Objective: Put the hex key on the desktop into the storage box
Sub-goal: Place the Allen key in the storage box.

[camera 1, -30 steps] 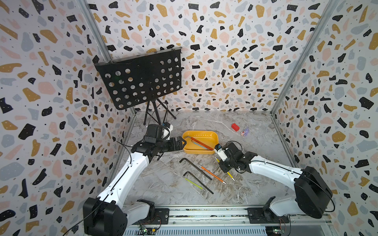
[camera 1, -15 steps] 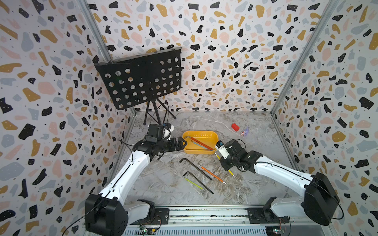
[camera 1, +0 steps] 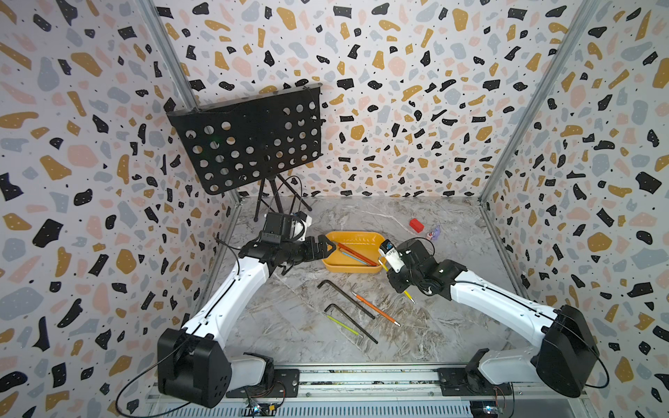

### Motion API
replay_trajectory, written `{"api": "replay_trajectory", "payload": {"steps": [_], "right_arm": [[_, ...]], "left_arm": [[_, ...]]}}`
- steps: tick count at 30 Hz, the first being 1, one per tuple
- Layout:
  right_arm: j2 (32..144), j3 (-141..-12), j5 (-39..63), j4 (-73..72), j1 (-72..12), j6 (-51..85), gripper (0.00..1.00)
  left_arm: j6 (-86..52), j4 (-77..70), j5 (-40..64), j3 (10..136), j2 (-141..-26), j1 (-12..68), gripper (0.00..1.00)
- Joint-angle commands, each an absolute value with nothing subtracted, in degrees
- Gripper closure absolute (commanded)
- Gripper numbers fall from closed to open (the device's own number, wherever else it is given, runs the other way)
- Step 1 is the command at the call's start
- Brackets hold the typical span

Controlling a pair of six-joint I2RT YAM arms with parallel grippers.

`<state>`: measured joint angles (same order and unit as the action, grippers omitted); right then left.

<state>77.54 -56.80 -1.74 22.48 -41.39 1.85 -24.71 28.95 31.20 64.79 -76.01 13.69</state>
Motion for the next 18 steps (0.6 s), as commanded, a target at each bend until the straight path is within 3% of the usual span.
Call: {"api": "replay_trajectory", "payload": {"steps": [1, 18], "right_arm": [[77.3, -59.54, 0.16, 21.52, -39.67, 0.38, 1.0], [91.41, -74.55, 15.78, 19.43, -33.54, 1.67, 1.0]], "left_arm": [[-26.06, 26.25, 33.8, 69.77, -78.06, 14.06, 0.0], [-29.6, 21.64, 36.32, 74.08, -87.6, 12.34, 0.0]]}}
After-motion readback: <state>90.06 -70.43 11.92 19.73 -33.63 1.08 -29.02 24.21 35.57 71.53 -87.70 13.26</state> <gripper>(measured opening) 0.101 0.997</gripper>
